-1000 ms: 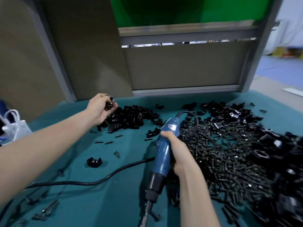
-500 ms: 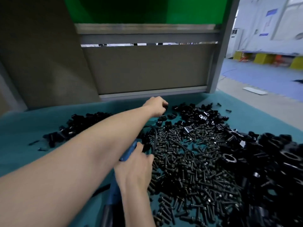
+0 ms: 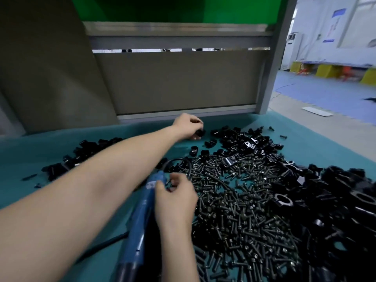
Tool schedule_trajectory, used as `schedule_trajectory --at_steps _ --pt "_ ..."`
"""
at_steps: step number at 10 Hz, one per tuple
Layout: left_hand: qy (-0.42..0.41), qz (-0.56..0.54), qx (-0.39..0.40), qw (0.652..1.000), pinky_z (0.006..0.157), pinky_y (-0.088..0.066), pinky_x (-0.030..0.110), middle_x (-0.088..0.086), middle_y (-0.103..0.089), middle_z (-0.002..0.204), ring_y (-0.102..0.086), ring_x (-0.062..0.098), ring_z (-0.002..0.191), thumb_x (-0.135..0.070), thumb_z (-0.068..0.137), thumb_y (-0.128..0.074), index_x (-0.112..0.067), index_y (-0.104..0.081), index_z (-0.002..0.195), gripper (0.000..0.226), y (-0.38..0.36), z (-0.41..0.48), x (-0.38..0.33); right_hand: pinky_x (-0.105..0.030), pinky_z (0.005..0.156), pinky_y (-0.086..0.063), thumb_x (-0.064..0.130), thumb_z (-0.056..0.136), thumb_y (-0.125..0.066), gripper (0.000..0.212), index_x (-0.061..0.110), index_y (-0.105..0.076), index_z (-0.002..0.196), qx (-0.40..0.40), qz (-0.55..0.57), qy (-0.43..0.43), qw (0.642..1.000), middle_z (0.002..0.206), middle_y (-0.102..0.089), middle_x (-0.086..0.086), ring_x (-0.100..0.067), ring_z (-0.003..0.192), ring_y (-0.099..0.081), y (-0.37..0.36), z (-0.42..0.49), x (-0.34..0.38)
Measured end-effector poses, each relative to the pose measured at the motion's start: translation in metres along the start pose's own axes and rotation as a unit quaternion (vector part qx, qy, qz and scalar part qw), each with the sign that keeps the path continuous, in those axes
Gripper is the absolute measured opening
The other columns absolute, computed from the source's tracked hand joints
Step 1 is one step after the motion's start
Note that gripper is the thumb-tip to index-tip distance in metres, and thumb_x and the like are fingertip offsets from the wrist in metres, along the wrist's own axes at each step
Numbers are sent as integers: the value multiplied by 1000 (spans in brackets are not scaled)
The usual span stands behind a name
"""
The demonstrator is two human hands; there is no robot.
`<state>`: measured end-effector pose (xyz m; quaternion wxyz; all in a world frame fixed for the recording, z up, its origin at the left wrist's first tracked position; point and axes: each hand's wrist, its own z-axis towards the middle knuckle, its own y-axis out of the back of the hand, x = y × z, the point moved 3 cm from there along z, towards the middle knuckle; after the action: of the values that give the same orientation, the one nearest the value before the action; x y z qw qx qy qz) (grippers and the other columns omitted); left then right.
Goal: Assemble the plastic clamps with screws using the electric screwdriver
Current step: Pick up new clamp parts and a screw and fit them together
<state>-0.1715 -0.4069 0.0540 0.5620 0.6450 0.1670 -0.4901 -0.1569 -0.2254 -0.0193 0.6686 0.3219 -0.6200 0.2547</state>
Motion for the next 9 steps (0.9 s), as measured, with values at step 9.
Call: schedule_trajectory --at_steps 9 --pt "73 -510 -93 852 66 -49 26 4 -73 88 -64 14 74 -6 102 -31 -16 -48 133 37 92 -374 91 -19 51 -48 8 75 -80 25 26 -71 90 261 23 127 957 81 -73 2 -6 58 -61 -4 -160 42"
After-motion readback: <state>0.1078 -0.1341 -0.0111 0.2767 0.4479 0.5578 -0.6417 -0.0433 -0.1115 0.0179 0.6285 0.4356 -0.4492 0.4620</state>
